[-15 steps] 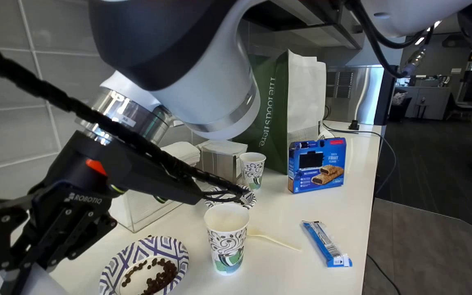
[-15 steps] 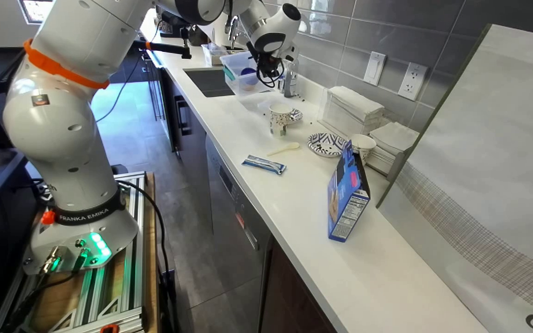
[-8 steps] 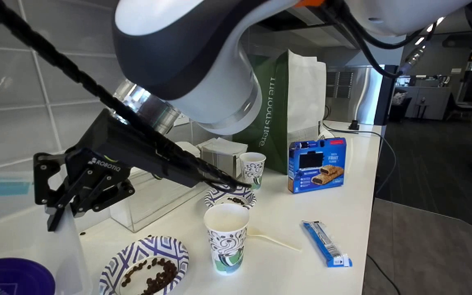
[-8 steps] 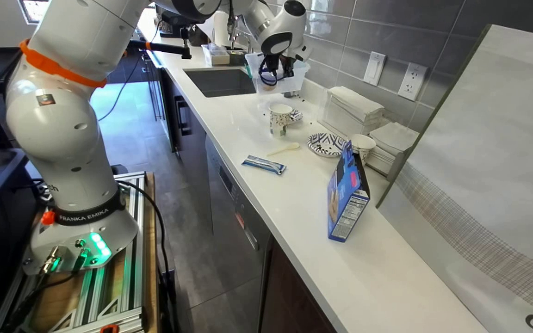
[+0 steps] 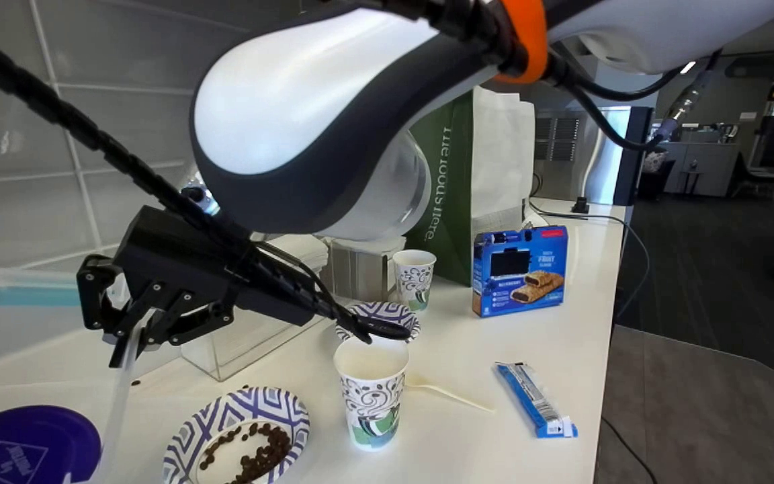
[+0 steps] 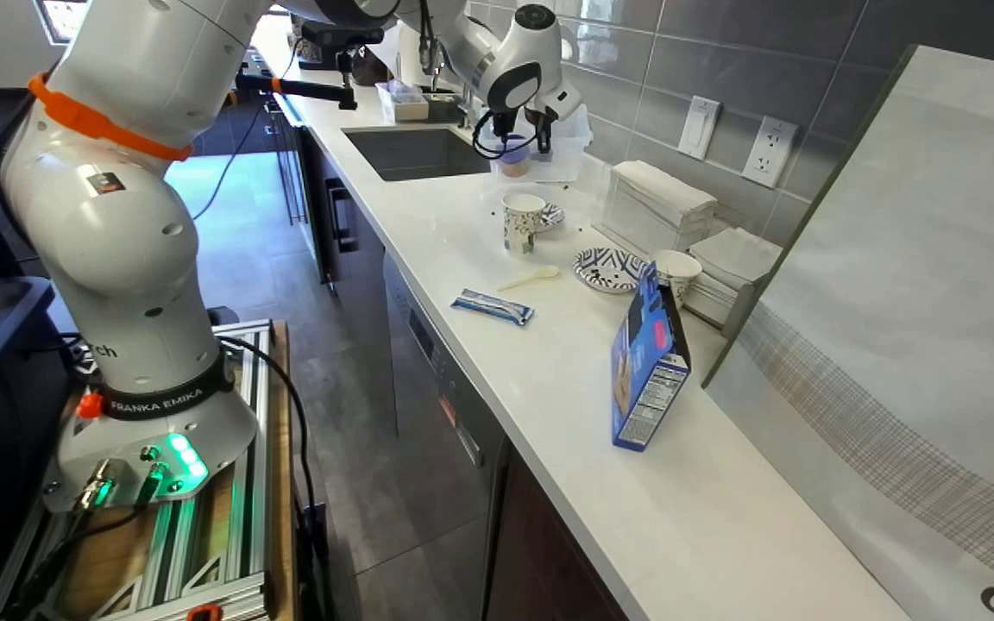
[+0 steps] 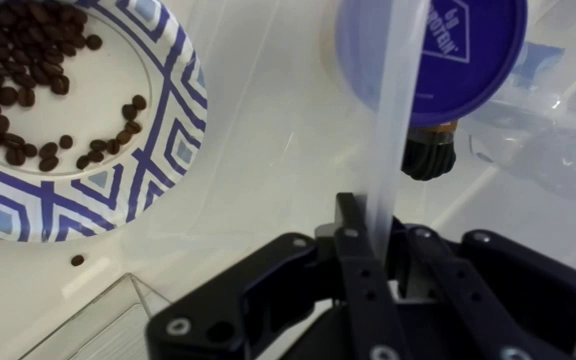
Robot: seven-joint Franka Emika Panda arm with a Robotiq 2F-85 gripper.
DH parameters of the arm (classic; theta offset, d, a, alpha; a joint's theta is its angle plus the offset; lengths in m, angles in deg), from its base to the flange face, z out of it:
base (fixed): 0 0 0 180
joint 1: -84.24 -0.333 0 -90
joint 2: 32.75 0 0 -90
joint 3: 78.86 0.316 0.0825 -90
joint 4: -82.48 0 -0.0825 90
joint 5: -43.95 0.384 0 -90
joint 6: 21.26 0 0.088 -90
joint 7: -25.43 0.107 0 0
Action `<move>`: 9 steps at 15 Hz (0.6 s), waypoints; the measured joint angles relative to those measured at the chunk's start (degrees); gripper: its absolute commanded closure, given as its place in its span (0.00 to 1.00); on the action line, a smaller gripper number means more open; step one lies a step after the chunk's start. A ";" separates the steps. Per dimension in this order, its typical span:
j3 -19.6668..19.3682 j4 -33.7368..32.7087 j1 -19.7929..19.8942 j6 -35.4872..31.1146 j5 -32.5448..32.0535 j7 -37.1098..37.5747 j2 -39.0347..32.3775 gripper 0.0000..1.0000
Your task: Move the plastic box closer to the wall
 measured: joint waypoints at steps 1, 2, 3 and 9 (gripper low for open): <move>0.11 0.00 0.02 0.00 -0.06 -0.02 -0.15 0.93; 0.11 0.00 0.10 0.00 -0.13 -0.04 -0.29 0.93; 0.10 0.00 0.23 0.00 -0.18 -0.09 -0.42 0.98; -0.62 0.08 0.24 0.87 -0.59 2.81 -1.09 0.98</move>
